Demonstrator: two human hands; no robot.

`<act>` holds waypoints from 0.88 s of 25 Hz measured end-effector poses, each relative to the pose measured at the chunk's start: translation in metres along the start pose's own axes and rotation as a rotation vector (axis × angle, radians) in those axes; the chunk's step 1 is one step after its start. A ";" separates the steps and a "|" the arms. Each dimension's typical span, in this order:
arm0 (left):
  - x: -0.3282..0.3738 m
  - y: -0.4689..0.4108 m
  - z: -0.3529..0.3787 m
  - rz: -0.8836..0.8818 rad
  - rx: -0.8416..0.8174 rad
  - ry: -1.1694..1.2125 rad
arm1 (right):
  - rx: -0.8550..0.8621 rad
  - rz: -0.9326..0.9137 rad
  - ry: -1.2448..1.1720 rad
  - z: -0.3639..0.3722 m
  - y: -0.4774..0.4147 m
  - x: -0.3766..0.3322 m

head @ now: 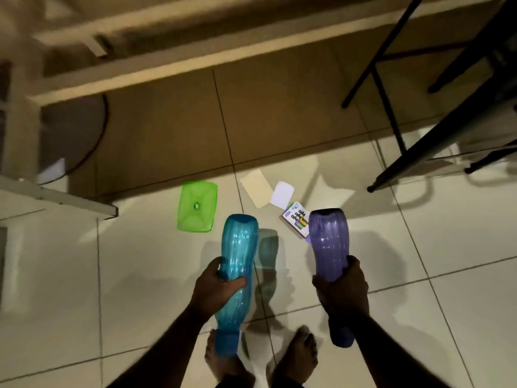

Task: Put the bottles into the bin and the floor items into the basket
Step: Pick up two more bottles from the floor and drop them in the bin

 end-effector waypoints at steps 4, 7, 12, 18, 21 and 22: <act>0.042 0.101 -0.073 -0.037 -0.009 0.268 | -0.025 -0.098 -0.105 -0.057 0.085 -0.076; 0.060 0.170 -0.123 -0.029 -0.026 0.390 | -0.059 -0.194 -0.131 -0.086 0.151 -0.125; 0.073 0.263 -0.181 0.091 -0.056 0.555 | -0.099 -0.319 -0.220 -0.118 0.245 -0.177; 0.035 0.359 -0.226 0.221 -0.072 0.649 | -0.030 -0.477 -0.261 -0.131 0.370 -0.195; -0.008 0.424 -0.260 0.271 -0.058 0.666 | -0.018 -0.510 -0.249 -0.118 0.449 -0.196; -0.025 0.444 -0.273 0.275 -0.052 0.692 | -0.041 -0.518 -0.249 -0.109 0.475 -0.195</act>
Point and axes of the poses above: each hand's wrist, its own y-axis away from the middle knuckle, its own z-axis out of the palm, x = y × z, the point moved 8 cm from there along -y, towards the middle knuckle, and after that the axes turned 4 degrees about -y, right-handed, at the moved point
